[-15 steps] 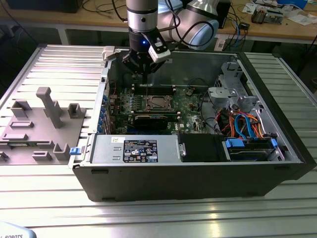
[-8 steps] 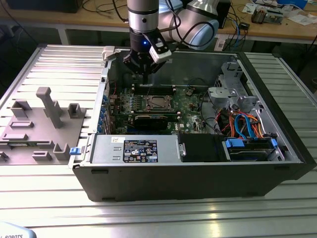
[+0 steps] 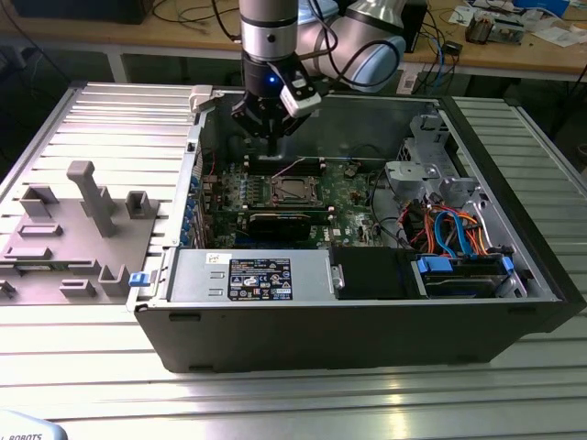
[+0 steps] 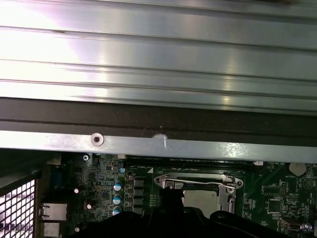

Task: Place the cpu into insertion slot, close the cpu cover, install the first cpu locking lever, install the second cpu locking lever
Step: 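Install the first cpu locking lever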

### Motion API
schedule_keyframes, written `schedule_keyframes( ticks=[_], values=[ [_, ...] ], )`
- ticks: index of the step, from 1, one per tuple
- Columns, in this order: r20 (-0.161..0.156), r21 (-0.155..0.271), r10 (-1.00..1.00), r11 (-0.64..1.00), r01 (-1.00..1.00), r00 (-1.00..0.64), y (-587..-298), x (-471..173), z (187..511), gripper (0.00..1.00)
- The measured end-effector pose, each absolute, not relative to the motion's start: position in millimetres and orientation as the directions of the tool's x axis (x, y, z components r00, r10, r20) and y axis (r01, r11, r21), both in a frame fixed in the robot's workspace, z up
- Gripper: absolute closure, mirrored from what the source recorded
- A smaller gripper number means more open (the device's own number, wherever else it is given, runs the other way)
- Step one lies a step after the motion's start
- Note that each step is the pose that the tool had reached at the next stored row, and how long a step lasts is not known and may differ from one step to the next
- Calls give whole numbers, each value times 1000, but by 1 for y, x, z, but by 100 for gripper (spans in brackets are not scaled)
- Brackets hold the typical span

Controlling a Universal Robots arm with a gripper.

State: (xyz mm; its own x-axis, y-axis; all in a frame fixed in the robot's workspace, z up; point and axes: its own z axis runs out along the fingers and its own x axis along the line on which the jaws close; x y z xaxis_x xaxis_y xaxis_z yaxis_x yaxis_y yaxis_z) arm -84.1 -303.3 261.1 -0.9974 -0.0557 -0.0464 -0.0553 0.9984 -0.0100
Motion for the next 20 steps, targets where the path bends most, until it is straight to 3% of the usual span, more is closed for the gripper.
schedule_keyframes(
  ticks=[20],
  values=[
    [-46,-10,-56,998,-55,-997,-303,-78,256,89]
  ],
)
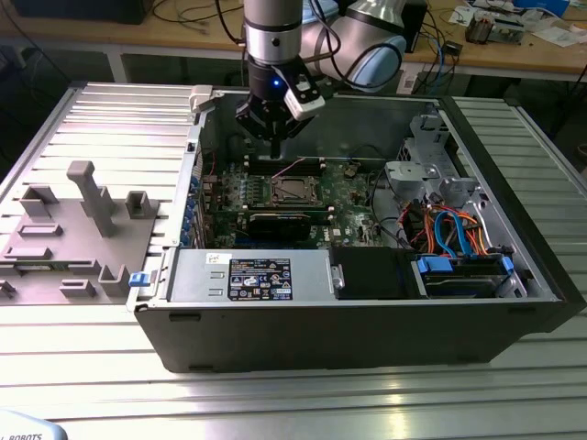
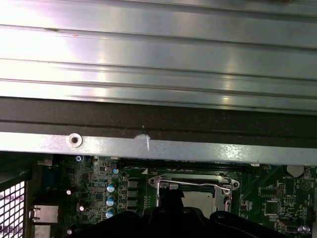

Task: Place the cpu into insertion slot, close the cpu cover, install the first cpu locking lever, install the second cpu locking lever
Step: 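Install the first cpu locking lever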

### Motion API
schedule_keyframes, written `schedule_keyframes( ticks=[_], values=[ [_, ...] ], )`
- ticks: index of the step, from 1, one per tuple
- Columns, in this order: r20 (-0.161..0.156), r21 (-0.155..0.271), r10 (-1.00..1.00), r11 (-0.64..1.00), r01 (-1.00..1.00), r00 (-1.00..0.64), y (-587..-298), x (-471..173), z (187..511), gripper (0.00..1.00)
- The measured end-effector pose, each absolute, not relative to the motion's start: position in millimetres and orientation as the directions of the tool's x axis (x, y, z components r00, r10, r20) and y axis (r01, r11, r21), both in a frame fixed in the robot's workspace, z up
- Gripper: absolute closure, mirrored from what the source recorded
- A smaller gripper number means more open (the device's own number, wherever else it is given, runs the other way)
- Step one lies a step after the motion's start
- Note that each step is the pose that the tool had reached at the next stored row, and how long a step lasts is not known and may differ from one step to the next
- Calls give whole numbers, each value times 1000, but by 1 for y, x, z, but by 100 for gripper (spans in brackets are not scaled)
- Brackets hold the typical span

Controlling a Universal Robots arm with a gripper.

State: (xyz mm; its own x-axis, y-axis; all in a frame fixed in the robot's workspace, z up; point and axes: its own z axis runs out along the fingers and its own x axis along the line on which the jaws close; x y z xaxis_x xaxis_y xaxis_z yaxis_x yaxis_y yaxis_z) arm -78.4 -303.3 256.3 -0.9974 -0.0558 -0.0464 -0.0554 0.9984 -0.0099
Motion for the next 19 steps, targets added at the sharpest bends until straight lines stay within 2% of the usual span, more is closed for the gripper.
schedule_keyframes(
  ticks=[19],
  values=[
    [-46,-10,-56,998,-55,-997,-303,-73,248,89]
  ],
)
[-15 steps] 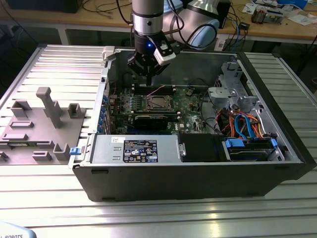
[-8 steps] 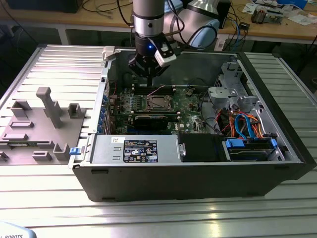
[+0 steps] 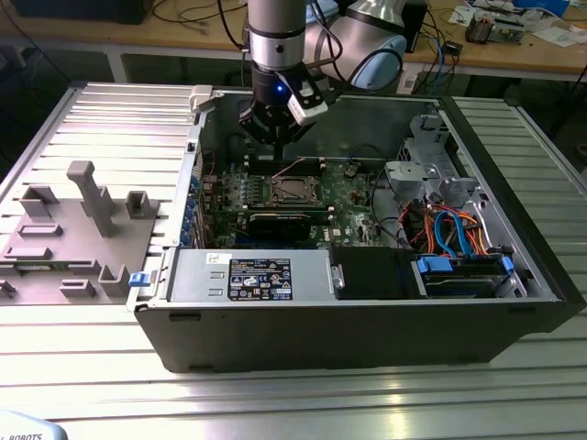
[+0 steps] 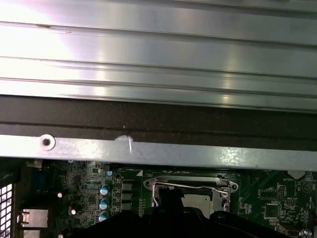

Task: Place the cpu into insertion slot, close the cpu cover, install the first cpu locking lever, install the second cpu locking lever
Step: 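Install the first cpu locking lever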

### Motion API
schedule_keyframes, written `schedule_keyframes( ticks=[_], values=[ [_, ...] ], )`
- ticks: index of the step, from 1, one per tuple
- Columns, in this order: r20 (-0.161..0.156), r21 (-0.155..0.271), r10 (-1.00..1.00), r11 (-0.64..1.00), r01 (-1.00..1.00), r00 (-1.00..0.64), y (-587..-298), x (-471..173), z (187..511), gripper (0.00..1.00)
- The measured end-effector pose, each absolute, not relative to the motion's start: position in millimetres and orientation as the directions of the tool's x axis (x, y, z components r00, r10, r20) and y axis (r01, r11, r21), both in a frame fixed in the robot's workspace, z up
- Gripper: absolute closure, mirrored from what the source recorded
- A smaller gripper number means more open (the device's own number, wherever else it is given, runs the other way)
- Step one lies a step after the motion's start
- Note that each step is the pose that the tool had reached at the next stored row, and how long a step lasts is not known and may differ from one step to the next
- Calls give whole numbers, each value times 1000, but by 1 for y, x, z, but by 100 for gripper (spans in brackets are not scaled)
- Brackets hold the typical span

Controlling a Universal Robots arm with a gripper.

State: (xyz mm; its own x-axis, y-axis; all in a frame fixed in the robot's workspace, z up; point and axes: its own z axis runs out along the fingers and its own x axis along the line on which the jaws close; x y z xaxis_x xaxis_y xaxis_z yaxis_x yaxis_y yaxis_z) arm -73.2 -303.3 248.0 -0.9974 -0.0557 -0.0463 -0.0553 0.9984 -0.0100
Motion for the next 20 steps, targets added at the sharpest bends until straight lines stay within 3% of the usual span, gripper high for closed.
schedule_keyframes(
  ticks=[20],
  values=[
    [-46,-10,-56,998,-55,-997,-303,-68,242,89]
  ],
)
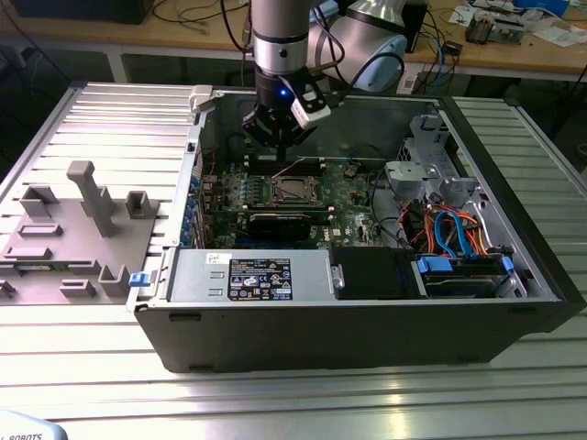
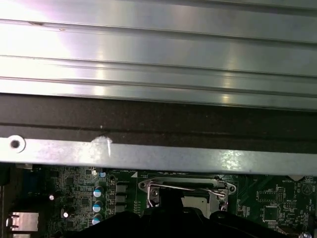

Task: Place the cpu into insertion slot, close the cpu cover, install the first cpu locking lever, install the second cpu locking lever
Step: 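Install the first cpu locking lever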

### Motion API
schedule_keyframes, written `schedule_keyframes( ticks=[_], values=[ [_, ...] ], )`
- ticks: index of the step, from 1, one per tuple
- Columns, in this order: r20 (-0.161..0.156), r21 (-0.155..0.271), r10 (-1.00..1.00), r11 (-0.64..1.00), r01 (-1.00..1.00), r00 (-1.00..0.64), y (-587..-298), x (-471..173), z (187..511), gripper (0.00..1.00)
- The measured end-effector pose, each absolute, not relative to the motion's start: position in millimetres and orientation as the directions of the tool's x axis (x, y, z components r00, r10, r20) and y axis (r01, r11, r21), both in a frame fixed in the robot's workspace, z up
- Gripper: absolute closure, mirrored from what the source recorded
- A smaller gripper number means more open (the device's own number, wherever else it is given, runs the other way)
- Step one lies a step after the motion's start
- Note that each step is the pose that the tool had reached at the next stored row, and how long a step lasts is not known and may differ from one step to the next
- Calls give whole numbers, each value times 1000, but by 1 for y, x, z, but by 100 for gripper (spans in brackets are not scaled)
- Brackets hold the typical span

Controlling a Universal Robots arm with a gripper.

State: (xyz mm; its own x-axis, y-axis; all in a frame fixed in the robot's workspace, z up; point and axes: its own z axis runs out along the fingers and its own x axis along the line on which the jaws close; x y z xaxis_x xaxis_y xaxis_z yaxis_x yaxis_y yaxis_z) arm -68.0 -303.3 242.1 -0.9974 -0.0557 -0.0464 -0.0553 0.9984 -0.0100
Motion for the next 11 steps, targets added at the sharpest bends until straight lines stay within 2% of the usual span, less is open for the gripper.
schedule_keyframes(
  ticks=[11],
  values=[
    [-46,-10,-56,998,-55,-997,-303,-66,240,89]
  ],
)
